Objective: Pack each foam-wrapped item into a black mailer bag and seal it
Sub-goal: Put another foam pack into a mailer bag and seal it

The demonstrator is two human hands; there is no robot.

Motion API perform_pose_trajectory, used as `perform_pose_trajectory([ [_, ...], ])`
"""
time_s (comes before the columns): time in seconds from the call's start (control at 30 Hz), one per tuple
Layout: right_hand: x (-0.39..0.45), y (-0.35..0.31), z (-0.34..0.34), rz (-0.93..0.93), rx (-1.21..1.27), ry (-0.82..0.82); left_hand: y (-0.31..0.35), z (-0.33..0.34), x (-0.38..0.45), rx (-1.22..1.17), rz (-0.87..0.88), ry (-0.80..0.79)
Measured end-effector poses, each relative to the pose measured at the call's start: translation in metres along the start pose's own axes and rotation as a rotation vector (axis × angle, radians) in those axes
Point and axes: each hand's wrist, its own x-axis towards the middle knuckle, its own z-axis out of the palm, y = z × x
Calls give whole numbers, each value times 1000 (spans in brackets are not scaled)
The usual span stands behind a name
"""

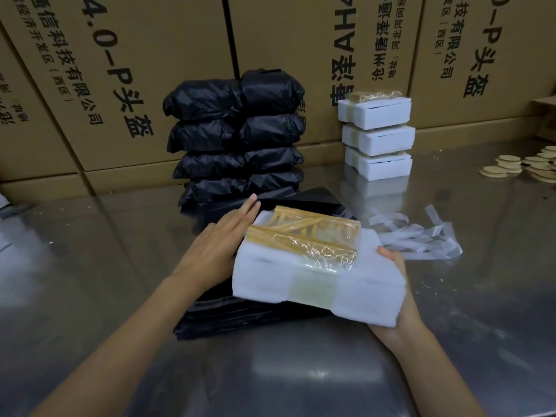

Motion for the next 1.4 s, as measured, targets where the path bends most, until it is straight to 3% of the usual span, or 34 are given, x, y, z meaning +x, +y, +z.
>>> perform_pose_trajectory([
  [0.27,-4,-1,6,-56,14,-172,-1,16,-8,43,-85,24],
  [0.5,-5,2,11,-65,-33,-114,2,17,-7,76,-136,89],
  [0.8,-5,2,10,-66,-50,-69,7,9,-6,117,-45,104],
  [1.03,-5,4,15,-199,-137,-116,35,26,-5,86,16,93],
  [1.13,-5,3,15,-186,-133,-108,52,34,-3,51,19,163],
  [1.2,-5,3,13,-170,-123,-96,58,35,-1,-30,-48,292],
  [1.3,-5,1,12,-143,-94,-92,60,39,-1,-131,-292,486],
  [1.4,-4,0,11,-141,-53,-96,56,49,-6,-158,-543,544],
])
